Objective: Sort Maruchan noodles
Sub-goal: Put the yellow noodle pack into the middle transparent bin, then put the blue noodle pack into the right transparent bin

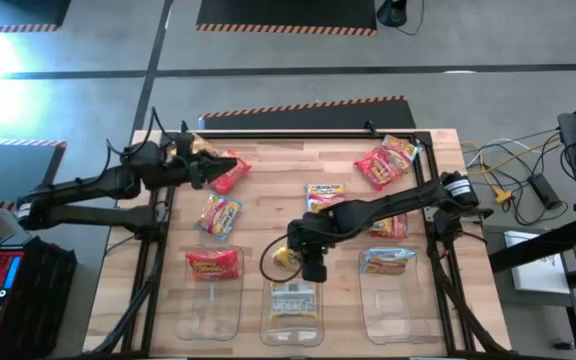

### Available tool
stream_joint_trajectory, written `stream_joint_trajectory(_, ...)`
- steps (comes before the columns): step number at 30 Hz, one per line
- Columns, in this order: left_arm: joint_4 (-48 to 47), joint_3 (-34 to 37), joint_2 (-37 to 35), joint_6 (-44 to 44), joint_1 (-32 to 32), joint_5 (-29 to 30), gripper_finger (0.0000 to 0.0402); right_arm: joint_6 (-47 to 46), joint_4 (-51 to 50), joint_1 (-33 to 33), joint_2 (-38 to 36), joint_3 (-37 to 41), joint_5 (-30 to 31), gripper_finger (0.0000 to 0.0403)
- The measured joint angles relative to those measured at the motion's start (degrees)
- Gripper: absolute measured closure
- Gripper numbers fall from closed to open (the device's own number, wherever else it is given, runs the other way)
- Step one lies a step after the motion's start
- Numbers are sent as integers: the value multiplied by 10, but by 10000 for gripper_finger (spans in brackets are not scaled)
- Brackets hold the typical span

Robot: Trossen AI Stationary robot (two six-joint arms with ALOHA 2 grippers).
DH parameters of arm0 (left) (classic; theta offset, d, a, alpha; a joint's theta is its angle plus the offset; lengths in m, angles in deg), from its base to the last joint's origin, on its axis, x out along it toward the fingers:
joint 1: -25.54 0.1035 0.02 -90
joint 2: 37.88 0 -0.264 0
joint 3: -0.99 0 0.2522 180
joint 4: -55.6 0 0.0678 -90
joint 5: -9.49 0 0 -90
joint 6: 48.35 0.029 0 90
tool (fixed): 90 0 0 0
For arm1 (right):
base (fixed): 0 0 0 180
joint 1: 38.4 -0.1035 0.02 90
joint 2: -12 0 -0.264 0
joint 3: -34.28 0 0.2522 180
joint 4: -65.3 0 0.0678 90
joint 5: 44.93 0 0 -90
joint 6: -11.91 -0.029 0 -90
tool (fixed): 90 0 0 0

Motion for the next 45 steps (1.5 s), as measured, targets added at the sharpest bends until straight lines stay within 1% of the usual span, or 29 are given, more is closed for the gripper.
stream_joint_trajectory(4,-28,0,-13,0,0,17,243,15,-33,-1,27,-29,-2,289)
stream_joint_trajectory(13,-53,1,-30,2,0,18,243,49,-88,-9,92,-104,-3,289)
stream_joint_trajectory(19,-56,1,-42,8,0,18,243,67,-101,-14,115,-123,-6,275)
stream_joint_trajectory(23,-73,1,-47,10,0,20,243,67,-102,-18,115,-124,-8,261)
stream_joint_trajectory(28,-115,1,-48,10,0,37,243,63,-102,-19,96,-124,-8,240)
stream_joint_trajectory(33,-133,1,-45,10,0,48,243,54,-105,-18,85,-124,1,225)
stream_joint_trajectory(38,-142,1,-45,10,0,48,243,51,-130,-18,81,-147,39,225)
stream_joint_trajectory(45,-176,1,-46,9,0,49,243,75,-184,-17,81,-214,90,234)
